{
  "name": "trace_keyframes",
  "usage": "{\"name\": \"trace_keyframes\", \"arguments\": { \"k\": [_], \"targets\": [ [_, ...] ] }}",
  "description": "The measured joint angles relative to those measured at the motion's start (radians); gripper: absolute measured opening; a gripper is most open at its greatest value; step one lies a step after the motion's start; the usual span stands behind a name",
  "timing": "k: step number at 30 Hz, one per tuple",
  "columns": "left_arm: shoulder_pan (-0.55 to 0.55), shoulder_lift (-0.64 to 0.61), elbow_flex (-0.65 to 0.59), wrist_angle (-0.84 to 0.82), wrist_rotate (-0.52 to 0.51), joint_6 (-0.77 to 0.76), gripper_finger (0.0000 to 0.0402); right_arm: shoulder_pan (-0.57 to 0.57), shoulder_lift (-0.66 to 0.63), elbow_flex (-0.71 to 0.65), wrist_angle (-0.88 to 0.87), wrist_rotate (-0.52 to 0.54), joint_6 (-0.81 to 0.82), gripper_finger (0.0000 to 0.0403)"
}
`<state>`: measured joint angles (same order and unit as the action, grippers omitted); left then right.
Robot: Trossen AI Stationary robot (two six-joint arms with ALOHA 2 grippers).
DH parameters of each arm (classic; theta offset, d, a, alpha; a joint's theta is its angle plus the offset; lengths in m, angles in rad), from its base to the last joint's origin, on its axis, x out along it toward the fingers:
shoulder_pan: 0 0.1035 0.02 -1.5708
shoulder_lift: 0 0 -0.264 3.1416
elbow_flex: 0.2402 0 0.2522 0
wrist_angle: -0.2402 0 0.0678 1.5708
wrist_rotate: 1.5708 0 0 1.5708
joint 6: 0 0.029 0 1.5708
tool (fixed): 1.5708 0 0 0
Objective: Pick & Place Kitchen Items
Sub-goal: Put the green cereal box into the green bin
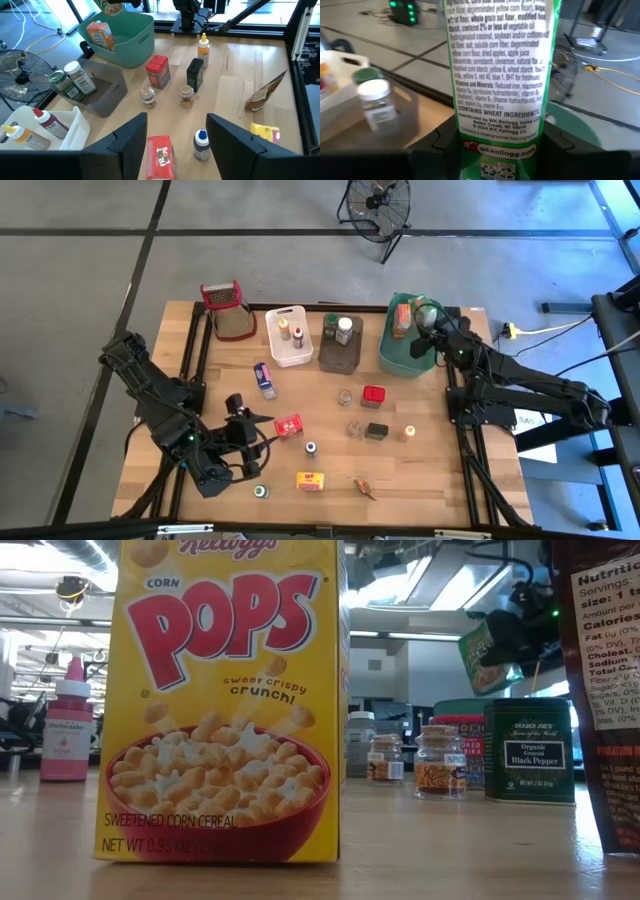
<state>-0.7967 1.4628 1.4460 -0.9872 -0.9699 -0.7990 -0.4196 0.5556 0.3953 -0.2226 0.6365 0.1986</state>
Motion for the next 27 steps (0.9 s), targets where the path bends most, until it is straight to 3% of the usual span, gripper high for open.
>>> {"name": "trace_keyframes", "arguments": {
  "k": [7, 11, 20, 27],
  "targets": [
    [0.007, 0.000, 0.000, -0.012, -0.001, 0.098, 0.0198, -0.120, 0.036, 0.005, -0.078, -0.053, 0.083, 0.0170],
    [0.013, 0.000, 0.000, -0.012, -0.004, 0.104, 0.0198, -0.164, 0.103, 0.005, -0.038, -0.097, 0.108, 0.0170],
    [0.014, 0.000, 0.000, -0.012, 0.004, 0.106, 0.0198, -0.225, 0.330, 0.005, 0.050, -0.091, 0.134, 0.0170],
    [0.014, -0.006, 0.000, -0.012, 0.081, 0.106, 0.0198, -0.253, 0.457, 0.005, 0.162, -0.094, 0.133, 0.0172]
  ]
}}
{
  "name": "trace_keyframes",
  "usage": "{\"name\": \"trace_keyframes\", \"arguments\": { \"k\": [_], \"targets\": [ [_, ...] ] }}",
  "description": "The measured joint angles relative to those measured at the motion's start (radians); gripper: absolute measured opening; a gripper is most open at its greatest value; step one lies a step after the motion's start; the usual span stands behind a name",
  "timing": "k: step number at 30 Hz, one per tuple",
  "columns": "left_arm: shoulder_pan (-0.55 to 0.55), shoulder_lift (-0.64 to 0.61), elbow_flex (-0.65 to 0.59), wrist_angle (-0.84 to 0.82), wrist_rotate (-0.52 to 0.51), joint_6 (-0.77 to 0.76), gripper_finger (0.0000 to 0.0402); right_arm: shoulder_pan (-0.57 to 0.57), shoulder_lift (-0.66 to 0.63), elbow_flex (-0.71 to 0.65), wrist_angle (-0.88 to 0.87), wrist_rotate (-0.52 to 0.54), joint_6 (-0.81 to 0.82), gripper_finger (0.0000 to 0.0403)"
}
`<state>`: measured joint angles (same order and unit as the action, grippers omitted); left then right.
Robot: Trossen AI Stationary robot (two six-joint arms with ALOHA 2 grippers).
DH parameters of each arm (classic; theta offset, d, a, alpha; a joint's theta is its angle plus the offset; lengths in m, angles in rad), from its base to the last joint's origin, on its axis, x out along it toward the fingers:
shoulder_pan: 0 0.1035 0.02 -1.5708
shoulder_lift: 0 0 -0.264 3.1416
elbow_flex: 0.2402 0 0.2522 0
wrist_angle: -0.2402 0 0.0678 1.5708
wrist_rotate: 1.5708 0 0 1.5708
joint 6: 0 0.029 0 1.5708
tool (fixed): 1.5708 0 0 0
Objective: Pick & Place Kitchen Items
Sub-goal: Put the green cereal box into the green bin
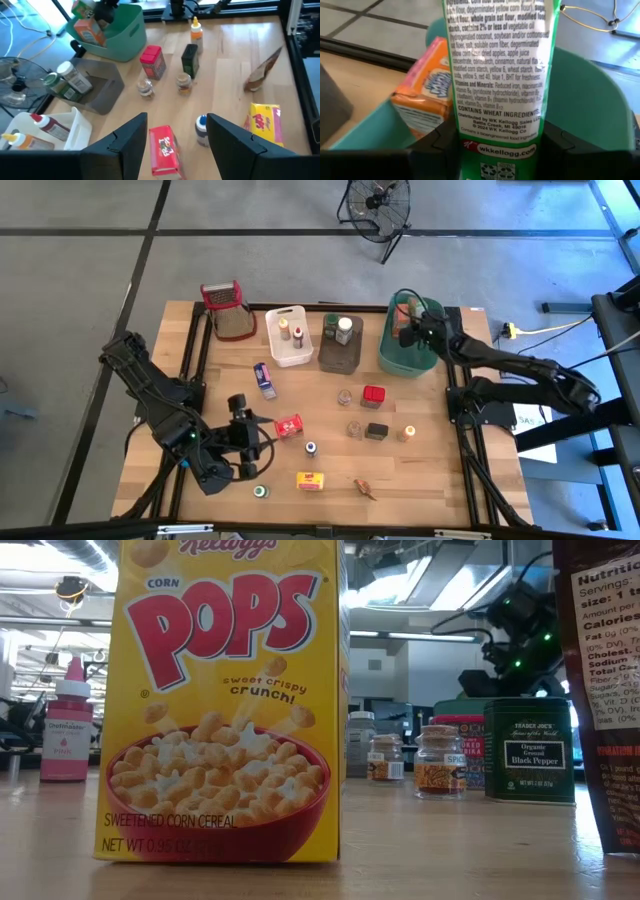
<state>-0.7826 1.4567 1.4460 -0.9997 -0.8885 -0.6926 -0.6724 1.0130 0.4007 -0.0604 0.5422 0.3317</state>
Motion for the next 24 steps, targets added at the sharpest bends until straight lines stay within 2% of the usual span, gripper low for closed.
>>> {"name": "trace_keyframes", "arguments": {
  "k": [6, 16, 24],
  "targets": [
    [-0.001, 0.000, 0.000, 0.000, 0.027, 0.000, 0.0198, -0.013, 0.050, 0.000, 0.015, -0.005, 0.002, 0.0180],
    [-0.001, 0.000, 0.000, -0.001, 0.030, 0.030, 0.0198, -0.015, 0.057, 0.000, 0.023, 0.004, 0.032, 0.0196],
    [-0.001, 0.000, 0.000, -0.001, 0.030, 0.026, 0.0198, -0.015, 0.057, 0.000, 0.022, 0.005, 0.020, 0.0240]
  ]
}}
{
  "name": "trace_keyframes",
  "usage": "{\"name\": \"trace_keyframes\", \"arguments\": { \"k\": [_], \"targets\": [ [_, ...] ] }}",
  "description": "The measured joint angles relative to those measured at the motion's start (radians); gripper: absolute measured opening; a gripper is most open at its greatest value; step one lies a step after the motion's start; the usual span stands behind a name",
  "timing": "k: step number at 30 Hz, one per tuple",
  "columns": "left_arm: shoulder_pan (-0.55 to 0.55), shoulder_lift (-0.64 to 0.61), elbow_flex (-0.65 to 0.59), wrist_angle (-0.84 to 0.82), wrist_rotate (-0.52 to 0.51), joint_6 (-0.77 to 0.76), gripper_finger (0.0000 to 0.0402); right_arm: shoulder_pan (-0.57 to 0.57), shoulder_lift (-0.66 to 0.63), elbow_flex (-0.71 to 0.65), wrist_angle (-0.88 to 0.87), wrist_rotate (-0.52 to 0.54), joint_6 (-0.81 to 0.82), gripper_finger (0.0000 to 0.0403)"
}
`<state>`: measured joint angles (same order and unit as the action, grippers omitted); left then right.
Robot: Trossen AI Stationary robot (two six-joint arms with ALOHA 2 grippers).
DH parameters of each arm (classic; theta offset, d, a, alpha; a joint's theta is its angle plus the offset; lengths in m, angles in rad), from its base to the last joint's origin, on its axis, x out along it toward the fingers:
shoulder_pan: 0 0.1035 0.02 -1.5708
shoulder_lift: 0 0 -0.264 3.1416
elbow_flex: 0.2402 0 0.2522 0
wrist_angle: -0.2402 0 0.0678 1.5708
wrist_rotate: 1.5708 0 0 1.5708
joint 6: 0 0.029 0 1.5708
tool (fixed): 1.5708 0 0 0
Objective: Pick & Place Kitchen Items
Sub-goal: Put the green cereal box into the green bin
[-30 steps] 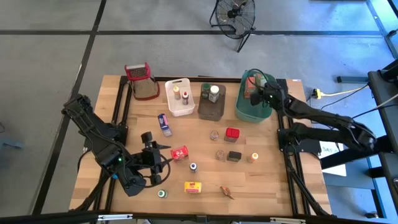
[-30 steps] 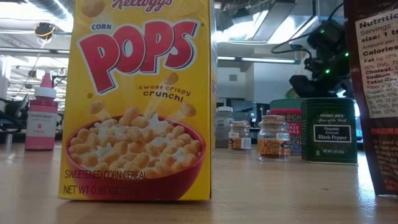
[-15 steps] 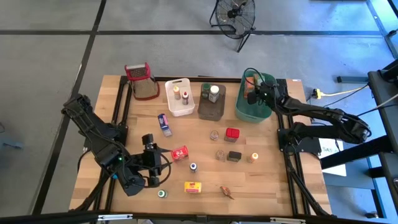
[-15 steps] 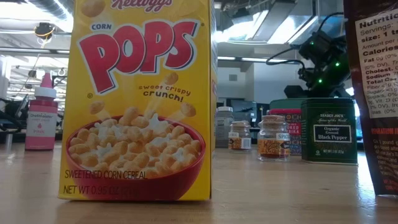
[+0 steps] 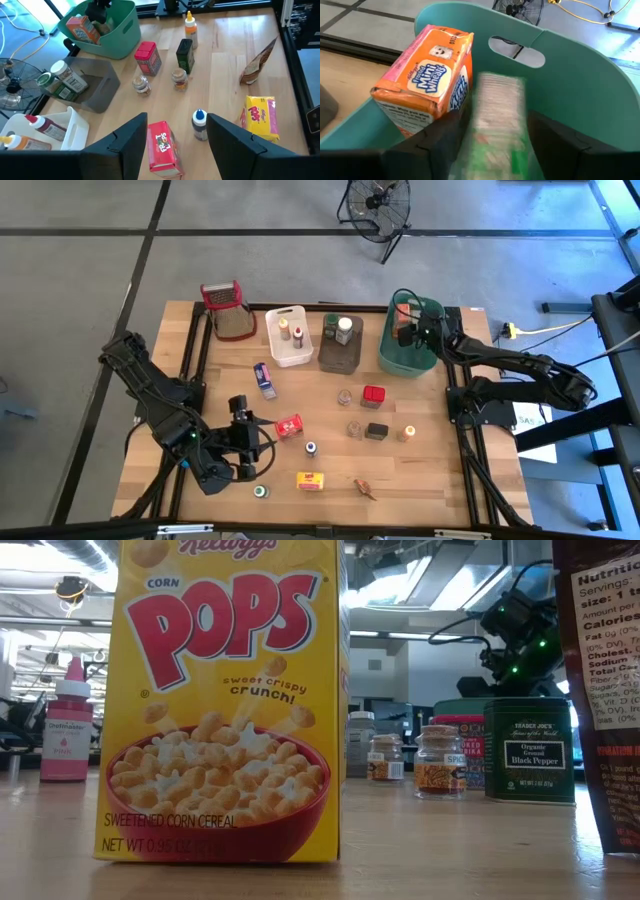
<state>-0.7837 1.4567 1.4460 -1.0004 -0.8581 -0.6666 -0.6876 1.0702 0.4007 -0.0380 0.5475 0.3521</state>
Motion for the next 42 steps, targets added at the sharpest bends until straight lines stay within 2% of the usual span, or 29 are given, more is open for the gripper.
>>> {"name": "trace_keyframes", "arguments": {
  "k": [7, 14, 16, 22, 27, 33, 36, 42],
  "targets": [
    [0.000, 0.000, 0.000, 0.000, 0.000, -0.004, 0.0198, 0.000, 0.000, 0.000, 0.000, 0.002, 0.000, 0.0287],
    [0.000, 0.000, 0.000, 0.001, 0.000, -0.018, 0.0198, 0.000, -0.004, 0.000, 0.019, -0.005, 0.004, 0.0295],
    [0.000, 0.000, 0.000, 0.001, 0.000, -0.019, 0.0198, -0.001, -0.009, 0.010, 0.006, -0.055, -0.018, 0.0295],
    [0.000, 0.000, 0.000, 0.001, 0.000, -0.024, 0.0198, -0.023, -0.012, 0.102, -0.168, -0.136, -0.019, 0.0295],
    [0.000, 0.000, 0.000, 0.001, 0.000, -0.011, 0.0198, -0.044, -0.012, 0.195, -0.342, -0.149, 0.004, 0.0295],
    [0.000, 0.000, 0.000, 0.001, 0.000, -0.008, 0.0198, -0.116, -0.012, 0.303, -0.547, -0.294, 0.039, 0.0295],
    [0.000, 0.000, 0.000, 0.000, 0.006, -0.008, 0.0198, -0.154, -0.009, 0.331, -0.595, -0.353, 0.052, 0.0295],
    [0.000, 0.000, 0.000, -0.002, 0.015, -0.008, 0.0198, -0.231, 0.045, 0.334, -0.568, -0.388, 0.032, 0.0295]
  ]
}}
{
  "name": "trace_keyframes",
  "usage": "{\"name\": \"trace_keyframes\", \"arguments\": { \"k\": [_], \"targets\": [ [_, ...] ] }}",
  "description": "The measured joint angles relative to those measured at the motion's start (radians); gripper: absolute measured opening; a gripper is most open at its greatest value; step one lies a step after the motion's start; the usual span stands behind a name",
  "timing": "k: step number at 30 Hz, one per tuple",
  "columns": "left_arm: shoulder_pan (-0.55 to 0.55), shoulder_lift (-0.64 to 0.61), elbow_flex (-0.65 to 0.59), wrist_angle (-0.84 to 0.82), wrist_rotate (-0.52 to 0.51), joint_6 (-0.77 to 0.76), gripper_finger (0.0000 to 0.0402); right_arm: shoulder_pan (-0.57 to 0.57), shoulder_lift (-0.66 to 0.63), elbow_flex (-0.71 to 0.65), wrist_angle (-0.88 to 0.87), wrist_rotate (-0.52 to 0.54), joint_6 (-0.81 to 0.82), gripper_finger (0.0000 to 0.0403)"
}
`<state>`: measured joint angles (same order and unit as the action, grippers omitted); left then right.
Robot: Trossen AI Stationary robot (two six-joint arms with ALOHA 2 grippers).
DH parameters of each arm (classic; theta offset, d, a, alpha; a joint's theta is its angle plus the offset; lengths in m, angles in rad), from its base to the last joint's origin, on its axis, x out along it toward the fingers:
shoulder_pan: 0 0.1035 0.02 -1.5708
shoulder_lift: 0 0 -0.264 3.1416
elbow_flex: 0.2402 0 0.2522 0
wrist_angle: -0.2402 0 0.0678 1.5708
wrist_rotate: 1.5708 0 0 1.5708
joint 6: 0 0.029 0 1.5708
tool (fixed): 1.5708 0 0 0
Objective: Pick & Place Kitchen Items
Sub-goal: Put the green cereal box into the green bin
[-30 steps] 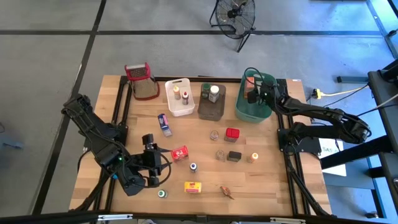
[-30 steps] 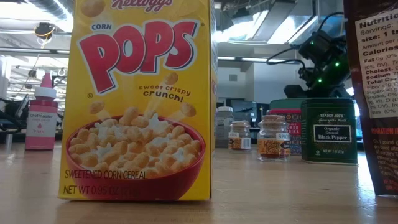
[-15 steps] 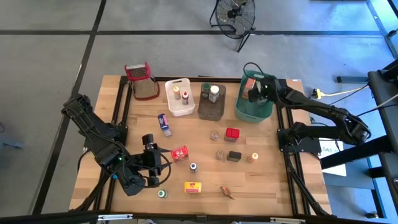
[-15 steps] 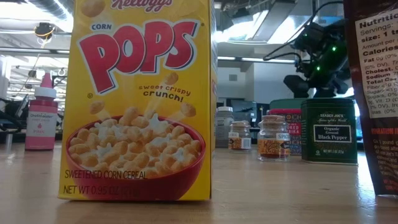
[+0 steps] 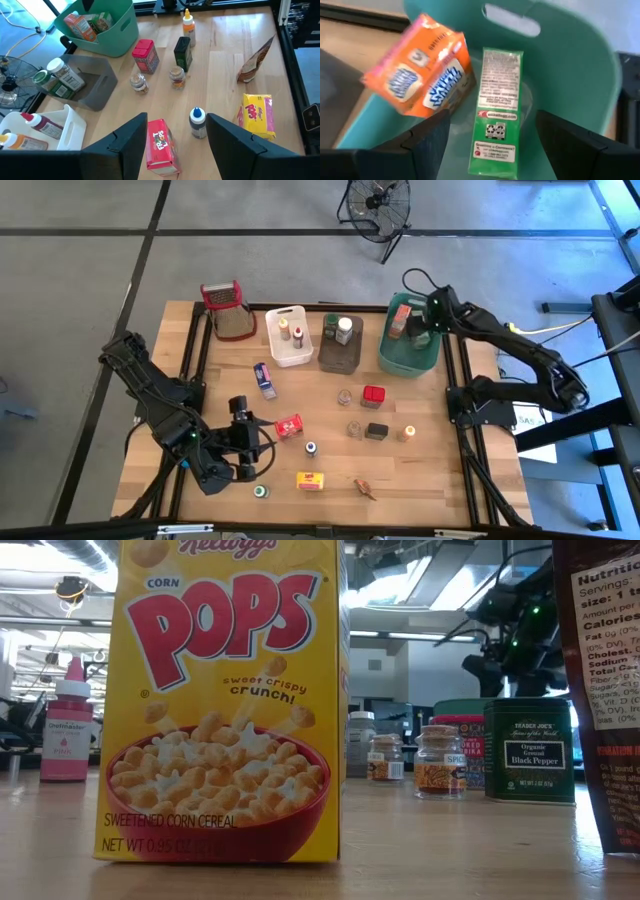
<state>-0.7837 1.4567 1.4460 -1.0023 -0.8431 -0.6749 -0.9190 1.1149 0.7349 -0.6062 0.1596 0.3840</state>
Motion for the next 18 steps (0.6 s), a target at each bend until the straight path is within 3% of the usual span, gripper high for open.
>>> {"name": "trace_keyframes", "arguments": {
  "k": [9, 18],
  "targets": [
    [0.000, 0.000, 0.000, 0.000, 0.000, 0.008, 0.0198, -0.043, 0.179, 0.022, 0.060, -0.033, -0.036, 0.0296],
    [0.007, 0.000, 0.000, -0.001, -0.002, 0.017, 0.0198, -0.045, 0.273, 0.175, 0.015, -0.026, -0.080, 0.0296]
  ]
}}
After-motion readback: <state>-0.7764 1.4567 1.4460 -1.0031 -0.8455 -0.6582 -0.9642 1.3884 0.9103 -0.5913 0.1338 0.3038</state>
